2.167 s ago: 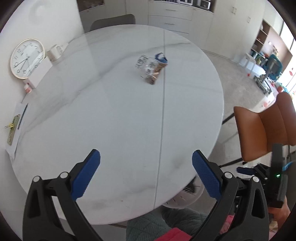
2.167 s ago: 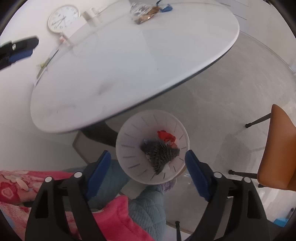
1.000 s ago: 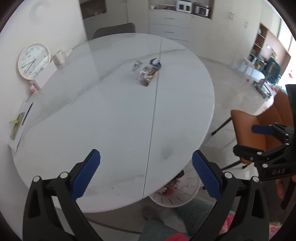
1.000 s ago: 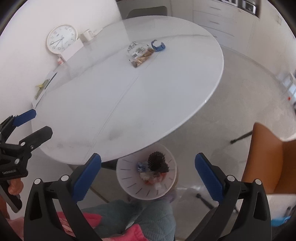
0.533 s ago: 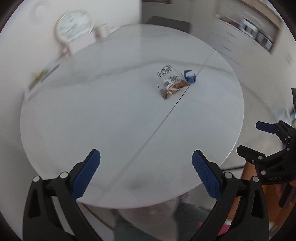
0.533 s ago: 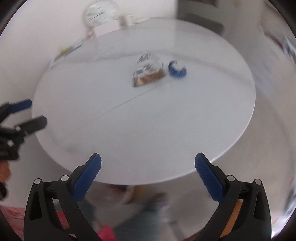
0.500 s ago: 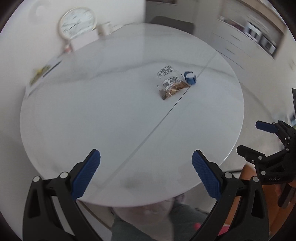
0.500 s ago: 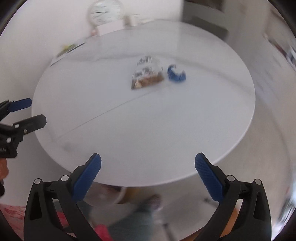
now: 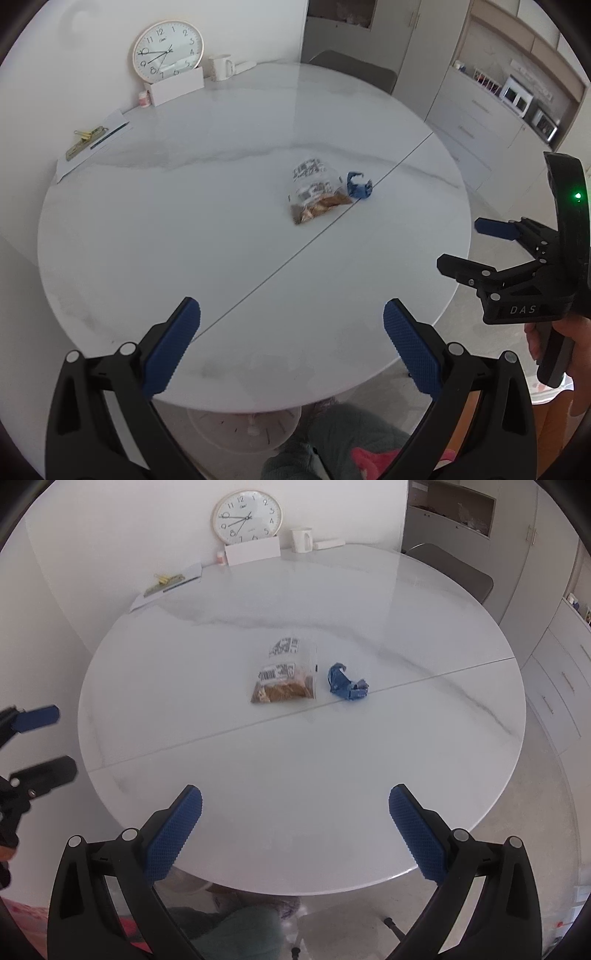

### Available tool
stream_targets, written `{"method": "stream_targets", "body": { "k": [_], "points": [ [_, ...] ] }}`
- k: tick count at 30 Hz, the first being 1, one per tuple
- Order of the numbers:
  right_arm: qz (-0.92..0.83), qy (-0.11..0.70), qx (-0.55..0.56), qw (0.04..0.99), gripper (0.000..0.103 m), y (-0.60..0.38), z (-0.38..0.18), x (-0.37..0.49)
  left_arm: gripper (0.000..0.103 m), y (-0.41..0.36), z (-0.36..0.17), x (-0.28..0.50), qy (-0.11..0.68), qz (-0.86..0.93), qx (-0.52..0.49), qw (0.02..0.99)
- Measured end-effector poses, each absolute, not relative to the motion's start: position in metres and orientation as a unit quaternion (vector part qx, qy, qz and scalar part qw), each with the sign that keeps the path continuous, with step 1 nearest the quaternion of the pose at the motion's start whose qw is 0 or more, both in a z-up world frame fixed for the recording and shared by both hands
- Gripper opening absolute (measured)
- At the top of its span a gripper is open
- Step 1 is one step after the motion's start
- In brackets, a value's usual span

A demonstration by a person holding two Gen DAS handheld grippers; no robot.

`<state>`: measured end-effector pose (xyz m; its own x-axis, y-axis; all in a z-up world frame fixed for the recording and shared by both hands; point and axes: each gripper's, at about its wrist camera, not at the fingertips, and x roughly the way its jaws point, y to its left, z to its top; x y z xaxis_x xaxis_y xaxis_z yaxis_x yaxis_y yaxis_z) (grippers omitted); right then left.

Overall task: Collect trash
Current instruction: 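Move both tools to the clear snack bag and grasp the blue clip with the right tool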

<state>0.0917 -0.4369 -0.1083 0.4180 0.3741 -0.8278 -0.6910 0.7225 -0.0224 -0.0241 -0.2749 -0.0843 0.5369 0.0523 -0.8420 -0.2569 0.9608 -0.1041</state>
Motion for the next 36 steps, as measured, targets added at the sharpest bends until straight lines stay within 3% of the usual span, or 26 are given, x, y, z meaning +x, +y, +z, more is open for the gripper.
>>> {"method": "stream_targets", "body": {
  "k": [10,17,23,26,33,36],
  "points": [
    [0.363,0.421,-0.222,0.801,0.101,-0.419,-0.123,0.161,0.095,-0.26,-0.12,0.047,0.487,0.122,-0.084,0.861],
    [0.45,0.424,-0.292,0.73,0.1,-0.395,-0.15,0.263,0.095,-0.249,-0.157,0.132,0.516,0.132,-0.155,0.832],
    [0.541,0.401,-0.347,0.653,0.1,-0.375,-0.175,0.306,0.095,-0.259,-0.172,0.158,0.538,0.174,-0.195,0.802],
    [0.573,0.391,-0.366,0.62,0.085,-0.363,-0.19,0.316,0.095,-0.263,-0.179,0.161,0.55,0.197,-0.204,0.786],
    [0.613,0.379,-0.378,0.581,0.068,-0.341,-0.211,0.319,0.095,-0.275,-0.182,0.172,0.559,0.221,-0.216,0.769],
    [0.621,0.371,-0.38,0.577,0.048,-0.339,-0.213,0.316,0.095,-0.28,-0.18,0.178,0.558,0.226,-0.216,0.769]
  ]
}}
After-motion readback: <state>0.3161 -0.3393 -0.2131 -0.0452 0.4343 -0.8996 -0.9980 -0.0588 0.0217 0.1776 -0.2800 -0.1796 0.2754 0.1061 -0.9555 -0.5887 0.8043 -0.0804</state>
